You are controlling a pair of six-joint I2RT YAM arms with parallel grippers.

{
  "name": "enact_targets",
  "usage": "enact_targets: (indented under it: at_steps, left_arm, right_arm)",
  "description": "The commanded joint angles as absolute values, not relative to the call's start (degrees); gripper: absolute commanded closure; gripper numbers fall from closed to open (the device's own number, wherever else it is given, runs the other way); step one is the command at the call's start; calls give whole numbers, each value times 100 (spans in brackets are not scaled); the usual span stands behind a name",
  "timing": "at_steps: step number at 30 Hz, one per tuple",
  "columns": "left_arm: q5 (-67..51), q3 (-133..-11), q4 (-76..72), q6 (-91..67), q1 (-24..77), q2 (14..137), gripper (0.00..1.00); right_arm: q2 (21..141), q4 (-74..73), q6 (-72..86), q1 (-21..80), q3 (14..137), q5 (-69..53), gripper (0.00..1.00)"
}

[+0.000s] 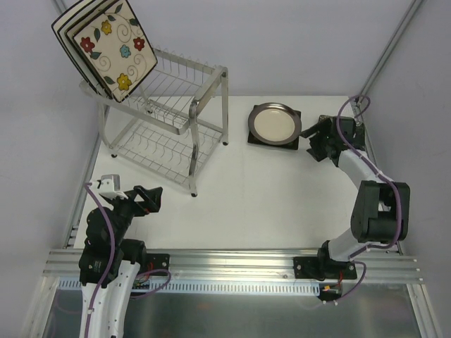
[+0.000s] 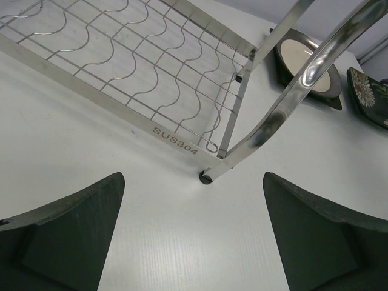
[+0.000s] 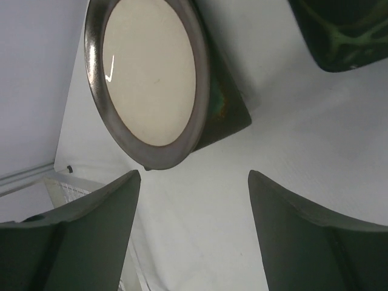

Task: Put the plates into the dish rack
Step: Grab a plate with the right arm

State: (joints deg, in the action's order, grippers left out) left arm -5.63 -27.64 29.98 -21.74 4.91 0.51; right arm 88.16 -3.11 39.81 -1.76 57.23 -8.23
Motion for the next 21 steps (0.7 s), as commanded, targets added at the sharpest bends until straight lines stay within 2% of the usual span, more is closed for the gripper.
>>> enact_targets:
  at_steps: [1, 6, 13, 21]
  left_arm:
    - [-527, -2751, 2927, -2268, 475, -624, 1]
    - [-536, -2742, 2927, -2259, 475, -624, 1]
    - [-510, -2742, 2927, -2259, 475, -607, 1]
    - [-475, -2742, 2927, -2267, 475, -598, 1]
  right_arm:
    - [9253, 377, 4157, -9, 6143, -1002, 25]
    - [9764, 1019, 4412, 281, 6240, -976, 29]
    - [10458, 1037, 4517, 448, 6767, -801, 31]
    - [10766, 809, 4869, 641, 6768, -238, 31]
